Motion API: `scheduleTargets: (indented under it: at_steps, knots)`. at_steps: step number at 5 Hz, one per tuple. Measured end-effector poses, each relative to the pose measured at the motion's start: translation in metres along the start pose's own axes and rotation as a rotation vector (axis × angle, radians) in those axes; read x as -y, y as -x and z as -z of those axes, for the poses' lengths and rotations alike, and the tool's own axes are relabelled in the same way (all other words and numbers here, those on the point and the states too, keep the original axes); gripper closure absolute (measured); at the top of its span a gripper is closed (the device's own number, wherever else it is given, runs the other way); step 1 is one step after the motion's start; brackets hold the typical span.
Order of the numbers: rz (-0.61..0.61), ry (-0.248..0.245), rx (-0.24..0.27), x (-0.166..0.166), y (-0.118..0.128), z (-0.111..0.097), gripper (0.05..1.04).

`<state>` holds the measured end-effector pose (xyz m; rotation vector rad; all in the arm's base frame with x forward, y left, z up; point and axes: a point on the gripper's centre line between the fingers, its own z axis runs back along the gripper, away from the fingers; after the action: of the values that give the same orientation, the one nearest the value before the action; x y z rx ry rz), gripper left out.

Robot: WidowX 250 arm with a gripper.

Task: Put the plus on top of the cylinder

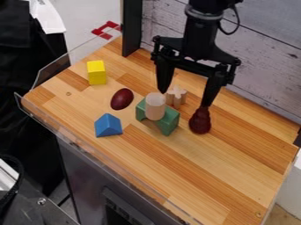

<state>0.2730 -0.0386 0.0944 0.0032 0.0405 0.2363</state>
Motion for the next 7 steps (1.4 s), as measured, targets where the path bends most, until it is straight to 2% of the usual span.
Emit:
scheduleTargets:
  at_steps: [1, 2, 3, 4, 5, 7]
  knots:
    - [-0.001, -0.01, -0.029, -0.001, 0.003, 0.007, 0.085]
    - [0.039, 0.02, -0.06, 0.002, -0.011, 0.012, 0.085]
    - [0.053, 0.075, -0.037, -0.004, -0.03, -0.002, 0.085]
    - [0.078, 0.103, -0.018, -0.001, -0.045, -0.012, 0.085]
    - [0.085, 0.112, -0.032, -0.005, -0.056, -0.012, 0.085]
    - [0.129, 0.06, -0.134, -0.02, -0.061, 0.022, 0.085]
